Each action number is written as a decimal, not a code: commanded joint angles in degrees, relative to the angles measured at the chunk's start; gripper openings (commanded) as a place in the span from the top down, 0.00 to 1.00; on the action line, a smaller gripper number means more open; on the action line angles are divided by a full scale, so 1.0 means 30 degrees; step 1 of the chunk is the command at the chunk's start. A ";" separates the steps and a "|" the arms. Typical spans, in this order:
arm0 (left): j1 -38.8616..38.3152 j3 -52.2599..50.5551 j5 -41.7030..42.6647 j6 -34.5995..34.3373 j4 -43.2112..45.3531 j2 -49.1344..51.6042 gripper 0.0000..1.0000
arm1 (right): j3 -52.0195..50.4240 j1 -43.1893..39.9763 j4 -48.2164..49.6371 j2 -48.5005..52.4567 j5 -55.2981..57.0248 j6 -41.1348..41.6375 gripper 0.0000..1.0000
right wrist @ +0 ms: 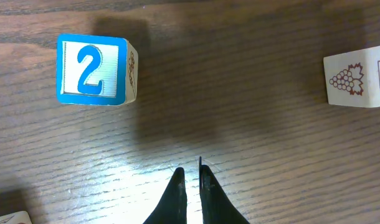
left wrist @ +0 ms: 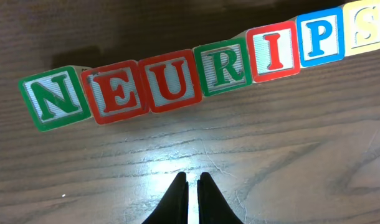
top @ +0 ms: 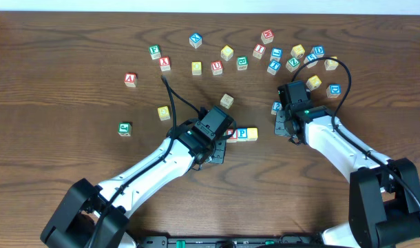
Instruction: Spell out NEURIPS
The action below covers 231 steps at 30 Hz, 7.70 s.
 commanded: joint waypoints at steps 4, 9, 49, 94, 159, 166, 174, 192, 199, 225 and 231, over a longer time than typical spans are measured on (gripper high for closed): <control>-0.0029 -0.0255 -0.0255 -0.0328 0.0029 0.0270 0.92 | -0.0117 -0.0102 0.0051 0.0146 0.0313 -0.0117 0.96; -0.0146 -0.0255 -0.0226 -0.0532 0.0117 0.1392 0.92 | -0.0117 -0.0102 0.0051 0.0146 0.0321 -0.0124 0.96; -0.0306 -0.0255 -0.2521 -0.0517 0.2004 0.3752 0.92 | -0.0117 -0.0109 0.0044 0.0146 0.0313 -0.0124 0.96; -0.0313 -0.0255 -0.2470 -0.0488 0.2208 0.3752 0.92 | -0.0117 -0.0102 0.0044 0.0146 0.0313 -0.0124 0.96; -0.0270 -0.0255 -0.5122 -0.2011 0.1814 0.3752 0.92 | -0.0117 -0.0102 0.0044 0.0146 0.0321 -0.0124 0.96; -0.0277 -0.0255 -0.5115 -0.2011 0.1807 0.3752 0.92 | -0.0117 -0.0102 0.0044 0.0146 0.0321 -0.0124 0.96; -0.0277 -0.0255 -0.4510 -0.2025 0.0838 0.3752 0.92 | -0.0117 -0.0102 0.0044 0.0146 0.0321 -0.0124 0.96; -0.0270 -0.0211 -0.3118 -0.1945 -0.0903 0.0605 0.92 | -0.0117 -0.0102 0.0051 0.0146 0.0386 -0.0124 0.96; 0.0146 -0.0189 -0.4255 -0.1647 -0.0233 -0.2637 0.92 | -0.0117 -0.0102 0.0051 0.0146 0.0379 -0.0117 0.96; 0.3075 -0.0197 -0.3118 -0.0306 0.2412 -0.1472 0.92 | -0.0117 -0.0102 0.0051 0.0146 0.0379 -0.0124 0.96; 0.3075 -0.0189 -0.3096 -0.0299 0.3053 0.0423 0.92 | -0.0117 -0.0102 0.0051 0.0146 0.0379 -0.0124 0.96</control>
